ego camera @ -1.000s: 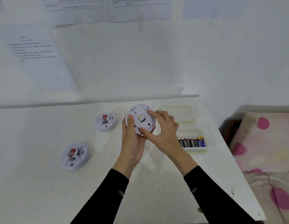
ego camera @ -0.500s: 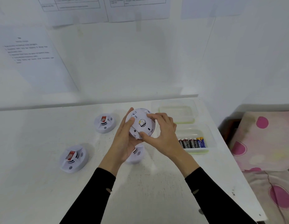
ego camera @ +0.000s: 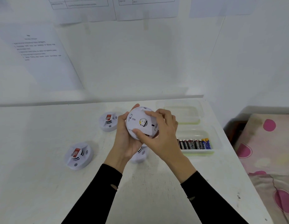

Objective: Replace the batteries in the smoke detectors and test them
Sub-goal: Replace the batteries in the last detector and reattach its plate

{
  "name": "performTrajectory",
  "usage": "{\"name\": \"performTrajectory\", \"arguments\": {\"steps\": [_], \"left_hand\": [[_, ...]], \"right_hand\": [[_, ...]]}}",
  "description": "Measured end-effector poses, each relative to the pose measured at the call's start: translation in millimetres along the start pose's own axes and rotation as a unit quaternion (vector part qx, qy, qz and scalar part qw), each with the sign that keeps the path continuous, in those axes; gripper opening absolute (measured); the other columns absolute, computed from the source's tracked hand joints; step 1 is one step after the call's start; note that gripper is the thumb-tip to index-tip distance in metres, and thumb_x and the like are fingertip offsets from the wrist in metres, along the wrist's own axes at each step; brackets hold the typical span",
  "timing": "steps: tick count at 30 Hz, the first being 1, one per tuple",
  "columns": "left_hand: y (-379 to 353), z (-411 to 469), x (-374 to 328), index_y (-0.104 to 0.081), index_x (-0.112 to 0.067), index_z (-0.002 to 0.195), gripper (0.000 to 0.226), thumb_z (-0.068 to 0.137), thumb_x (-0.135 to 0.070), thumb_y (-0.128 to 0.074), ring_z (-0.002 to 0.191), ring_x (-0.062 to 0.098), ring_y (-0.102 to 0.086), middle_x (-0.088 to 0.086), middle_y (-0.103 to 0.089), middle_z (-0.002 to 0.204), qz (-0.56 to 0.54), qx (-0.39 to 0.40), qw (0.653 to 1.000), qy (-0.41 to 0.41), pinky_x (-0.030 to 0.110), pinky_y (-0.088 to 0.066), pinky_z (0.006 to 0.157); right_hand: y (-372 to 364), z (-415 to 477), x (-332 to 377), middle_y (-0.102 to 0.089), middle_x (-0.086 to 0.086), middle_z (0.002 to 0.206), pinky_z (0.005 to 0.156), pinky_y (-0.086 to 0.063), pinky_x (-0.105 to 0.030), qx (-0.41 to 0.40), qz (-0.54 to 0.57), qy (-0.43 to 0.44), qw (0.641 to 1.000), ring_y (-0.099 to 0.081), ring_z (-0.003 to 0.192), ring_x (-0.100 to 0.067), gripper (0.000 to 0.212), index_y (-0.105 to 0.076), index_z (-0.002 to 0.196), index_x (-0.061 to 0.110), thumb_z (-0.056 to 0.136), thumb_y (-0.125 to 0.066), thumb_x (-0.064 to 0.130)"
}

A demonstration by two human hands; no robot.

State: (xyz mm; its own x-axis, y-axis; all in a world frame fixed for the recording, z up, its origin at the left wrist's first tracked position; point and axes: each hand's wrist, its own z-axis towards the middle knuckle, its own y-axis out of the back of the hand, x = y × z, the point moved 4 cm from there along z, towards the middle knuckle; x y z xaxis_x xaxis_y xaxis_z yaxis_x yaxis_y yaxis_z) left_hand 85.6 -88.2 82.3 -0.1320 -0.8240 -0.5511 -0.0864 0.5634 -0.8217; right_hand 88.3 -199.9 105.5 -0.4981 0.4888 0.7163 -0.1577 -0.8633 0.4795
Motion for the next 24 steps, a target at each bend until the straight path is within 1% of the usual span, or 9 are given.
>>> {"name": "performTrajectory", "arguments": {"steps": [3, 5, 7, 9, 15, 18, 20, 21, 24], "left_hand": [[0, 3, 2, -0.060, -0.025, 0.121, 0.037, 0.088, -0.038, -0.050, 0.107, 0.034, -0.065, 0.016, -0.066, 0.120, 0.014, -0.024, 0.999, -0.030, 0.050, -0.052, 0.094], [0, 4, 3, -0.061, -0.025, 0.120, 0.033, 0.094, -0.037, -0.044, 0.104, 0.033, -0.065, 0.016, -0.067, 0.117, 0.018, -0.037, 0.998, -0.042, 0.047, -0.054, 0.090], [-2, 4, 3, -0.063, -0.026, 0.118, 0.032, 0.098, -0.036, -0.040, 0.103, 0.032, -0.065, 0.015, -0.067, 0.116, 0.021, -0.049, 0.997, -0.050, 0.047, -0.054, 0.091], [-3, 3, 2, -0.065, -0.026, 0.115, 0.032, 0.100, -0.036, -0.039, 0.102, 0.031, -0.067, 0.014, -0.068, 0.114, 0.035, -0.059, 0.996, -0.061, 0.048, -0.053, 0.092], [-8, 1, 2, -0.069, -0.029, 0.109, 0.033, 0.101, -0.037, -0.039, 0.096, 0.026, -0.070, 0.009, -0.071, 0.109, 0.058, -0.082, 0.991, -0.088, 0.043, -0.059, 0.082], [-6, 0, 1, -0.070, -0.030, 0.108, 0.032, 0.098, -0.039, -0.041, 0.098, 0.027, -0.070, 0.010, -0.070, 0.111, 0.055, -0.088, 0.990, -0.100, 0.044, -0.059, 0.082], [-2, -3, -3, -0.069, -0.029, 0.113, 0.033, 0.095, -0.041, -0.044, 0.103, 0.029, -0.067, 0.012, -0.068, 0.117, 0.046, -0.083, 0.990, -0.101, 0.046, -0.057, 0.086], [-1, -6, -7, -0.066, -0.027, 0.119, 0.036, 0.095, -0.041, -0.045, 0.105, 0.030, -0.066, 0.014, -0.066, 0.120, 0.039, -0.074, 0.992, -0.096, 0.047, -0.057, 0.088], [4, -18, -23, -0.046, -0.016, 0.144, 0.053, 0.094, -0.032, -0.044, 0.113, 0.035, -0.064, 0.018, -0.061, 0.129, 0.048, -0.005, 0.997, -0.058, 0.049, -0.056, 0.089]], "right_hand": [[2, 1, 0, -0.051, 0.009, 0.115, 0.097, -0.029, -0.029, -0.041, -0.040, 0.004, 0.998, -0.044, 0.112, -0.013, 0.063, -0.062, 0.113, 0.029, 0.064, -0.069, 0.067], [3, 2, 1, -0.056, 0.009, 0.111, 0.093, -0.031, -0.036, -0.065, -0.082, 0.015, 0.994, -0.048, 0.109, -0.015, 0.062, -0.065, 0.109, 0.028, 0.063, -0.069, 0.069], [4, 3, 1, -0.059, 0.009, 0.107, 0.089, -0.032, -0.040, -0.082, -0.111, 0.024, 0.990, -0.051, 0.105, -0.016, 0.061, -0.067, 0.105, 0.027, 0.063, -0.068, 0.071], [5, 3, 0, -0.061, 0.011, 0.104, 0.087, -0.033, -0.041, -0.093, -0.124, 0.028, 0.988, -0.052, 0.100, -0.014, 0.061, -0.067, 0.103, 0.026, 0.065, -0.065, 0.074], [5, 5, -1, -0.064, 0.012, 0.098, 0.082, -0.029, -0.040, -0.124, -0.151, 0.034, 0.980, -0.054, 0.090, -0.013, 0.062, -0.068, 0.097, 0.024, 0.064, -0.063, 0.076], [0, 4, 1, -0.063, 0.011, 0.098, 0.080, -0.029, -0.039, -0.126, -0.149, 0.027, 0.980, -0.053, 0.088, -0.013, 0.063, -0.067, 0.097, 0.023, 0.063, -0.062, 0.076], [-6, 2, 4, -0.062, 0.012, 0.099, 0.081, -0.028, -0.038, -0.112, -0.139, 0.020, 0.984, -0.052, 0.090, -0.012, 0.062, -0.066, 0.099, 0.024, 0.064, -0.062, 0.076], [-9, 2, 6, -0.061, 0.014, 0.101, 0.083, -0.028, -0.037, -0.102, -0.125, 0.010, 0.987, -0.052, 0.093, -0.011, 0.062, -0.065, 0.101, 0.026, 0.065, -0.061, 0.076], [-20, 6, 9, -0.058, 0.020, 0.101, 0.089, -0.026, -0.032, -0.044, -0.023, -0.061, 0.997, -0.048, 0.101, -0.005, 0.057, -0.060, 0.107, 0.037, 0.066, -0.057, 0.077]]}}
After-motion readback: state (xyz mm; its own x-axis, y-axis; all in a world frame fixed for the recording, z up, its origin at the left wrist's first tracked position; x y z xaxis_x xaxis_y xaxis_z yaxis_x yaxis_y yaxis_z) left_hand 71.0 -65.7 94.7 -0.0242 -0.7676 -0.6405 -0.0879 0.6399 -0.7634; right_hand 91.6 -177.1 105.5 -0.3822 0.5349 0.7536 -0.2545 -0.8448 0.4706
